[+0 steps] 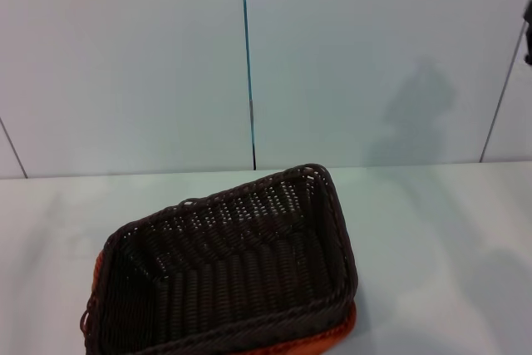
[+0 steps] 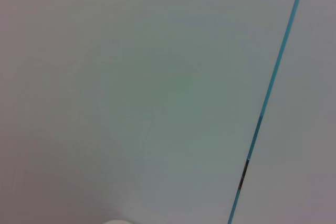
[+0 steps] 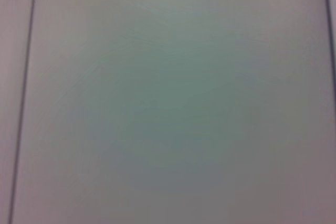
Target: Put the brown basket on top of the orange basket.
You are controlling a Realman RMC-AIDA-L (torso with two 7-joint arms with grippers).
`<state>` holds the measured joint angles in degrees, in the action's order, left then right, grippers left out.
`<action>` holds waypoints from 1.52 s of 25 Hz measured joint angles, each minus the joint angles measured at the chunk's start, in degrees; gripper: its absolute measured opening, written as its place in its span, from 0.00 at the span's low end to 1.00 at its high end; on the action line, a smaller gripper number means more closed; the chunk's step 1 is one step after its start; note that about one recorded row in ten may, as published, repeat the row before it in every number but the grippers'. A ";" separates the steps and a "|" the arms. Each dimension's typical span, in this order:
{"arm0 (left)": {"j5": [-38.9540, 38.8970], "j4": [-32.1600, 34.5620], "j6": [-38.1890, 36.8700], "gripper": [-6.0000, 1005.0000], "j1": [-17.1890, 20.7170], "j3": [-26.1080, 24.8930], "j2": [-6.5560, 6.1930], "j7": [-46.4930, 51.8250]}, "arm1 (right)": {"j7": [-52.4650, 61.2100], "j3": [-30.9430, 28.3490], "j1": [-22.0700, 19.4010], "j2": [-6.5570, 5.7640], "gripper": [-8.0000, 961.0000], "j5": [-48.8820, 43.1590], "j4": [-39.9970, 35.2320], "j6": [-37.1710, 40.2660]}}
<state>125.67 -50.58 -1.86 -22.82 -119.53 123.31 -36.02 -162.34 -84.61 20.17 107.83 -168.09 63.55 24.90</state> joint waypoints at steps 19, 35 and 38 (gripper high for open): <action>0.01 1.02 -0.83 0.90 0.15 0.19 0.22 3.70 | -0.02 -6.01 -1.85 -0.27 0.08 0.05 -3.51 1.52; 0.01 1.32 -6.51 0.90 -0.17 1.91 0.25 4.78 | -0.04 -8.34 -0.56 0.36 0.08 0.04 -11.18 12.71; 0.01 1.36 -7.15 0.90 -0.20 2.06 0.19 5.42 | -0.04 -8.37 -0.33 0.51 0.08 0.04 -11.47 12.79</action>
<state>125.68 -49.22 -9.01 -23.02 -117.47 123.50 -30.60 -162.37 -92.98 19.84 108.34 -168.04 52.08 37.69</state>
